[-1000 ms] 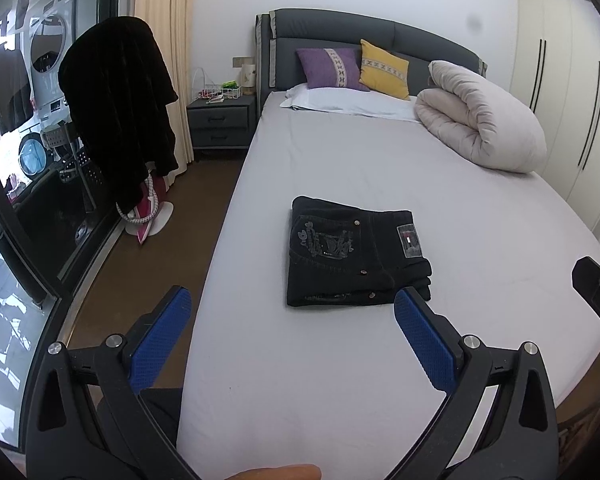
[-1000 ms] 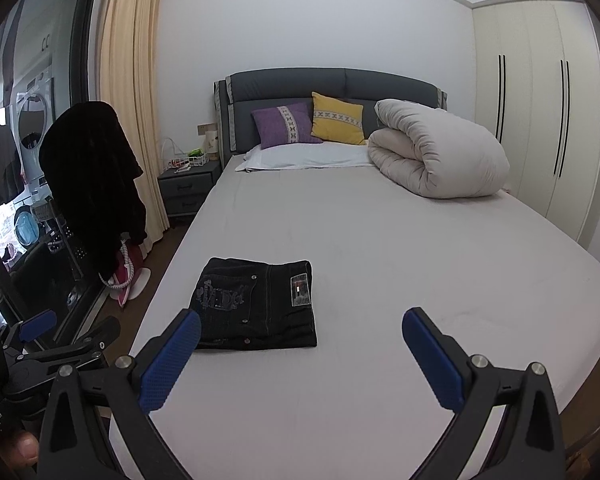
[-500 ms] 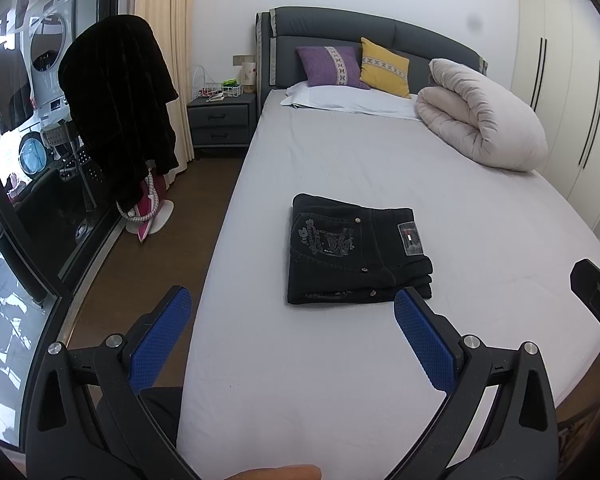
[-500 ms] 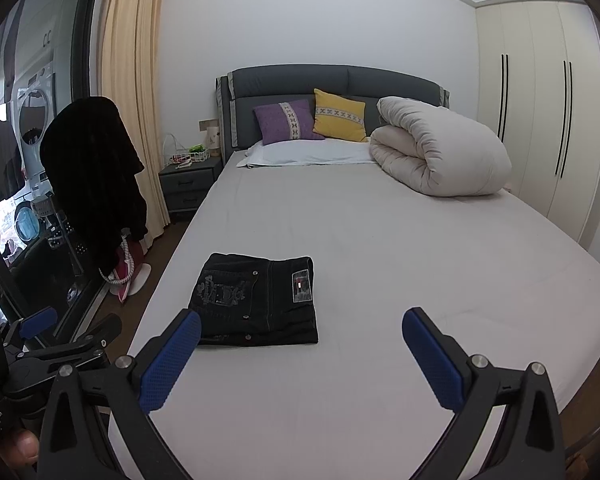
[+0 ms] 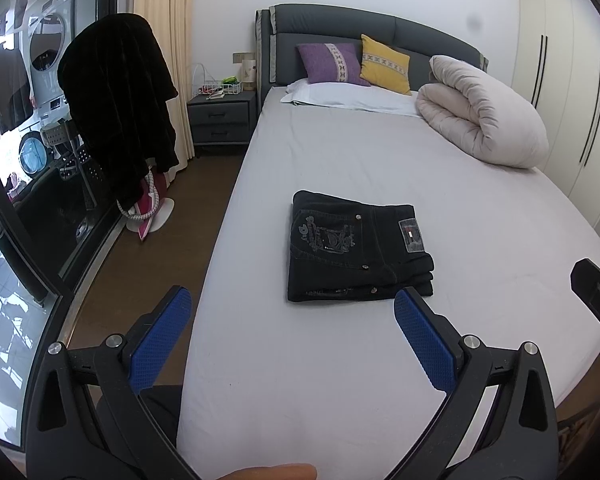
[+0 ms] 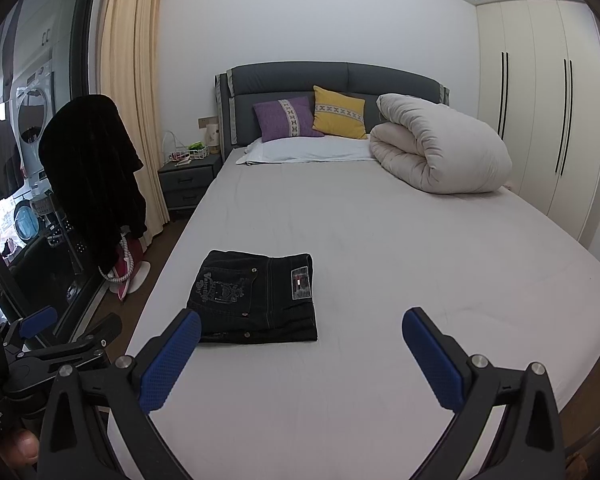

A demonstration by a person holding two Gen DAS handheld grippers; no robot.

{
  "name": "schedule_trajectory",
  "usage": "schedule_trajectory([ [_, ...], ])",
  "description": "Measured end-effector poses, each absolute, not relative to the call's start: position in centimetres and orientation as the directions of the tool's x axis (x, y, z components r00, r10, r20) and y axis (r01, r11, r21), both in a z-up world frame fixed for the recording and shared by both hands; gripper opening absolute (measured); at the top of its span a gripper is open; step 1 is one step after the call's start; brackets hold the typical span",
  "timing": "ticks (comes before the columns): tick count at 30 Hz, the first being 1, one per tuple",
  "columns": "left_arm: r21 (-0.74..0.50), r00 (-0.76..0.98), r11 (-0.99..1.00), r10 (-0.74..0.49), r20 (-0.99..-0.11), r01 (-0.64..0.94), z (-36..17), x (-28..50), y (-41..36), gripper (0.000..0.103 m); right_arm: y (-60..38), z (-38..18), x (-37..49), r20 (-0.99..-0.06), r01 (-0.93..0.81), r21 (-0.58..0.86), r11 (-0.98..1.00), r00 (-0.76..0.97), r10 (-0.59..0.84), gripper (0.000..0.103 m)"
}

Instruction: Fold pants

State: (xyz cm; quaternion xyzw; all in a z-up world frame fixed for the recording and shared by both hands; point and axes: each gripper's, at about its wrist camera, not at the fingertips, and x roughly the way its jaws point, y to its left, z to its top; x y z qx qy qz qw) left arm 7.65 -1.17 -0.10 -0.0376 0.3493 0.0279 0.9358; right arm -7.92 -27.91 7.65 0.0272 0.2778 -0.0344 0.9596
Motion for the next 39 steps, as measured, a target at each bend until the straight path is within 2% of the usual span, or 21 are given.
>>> schedule_trajectory([
  [39, -0.05, 0.745, 0.997, 0.014, -0.667, -0.063, -0.83, 8.41, -1.38, 0.103, -28.05, 7.44, -7.78, -0.543, 0.077, 0.031, 0.997, 0.838, -0.048, 0.103],
])
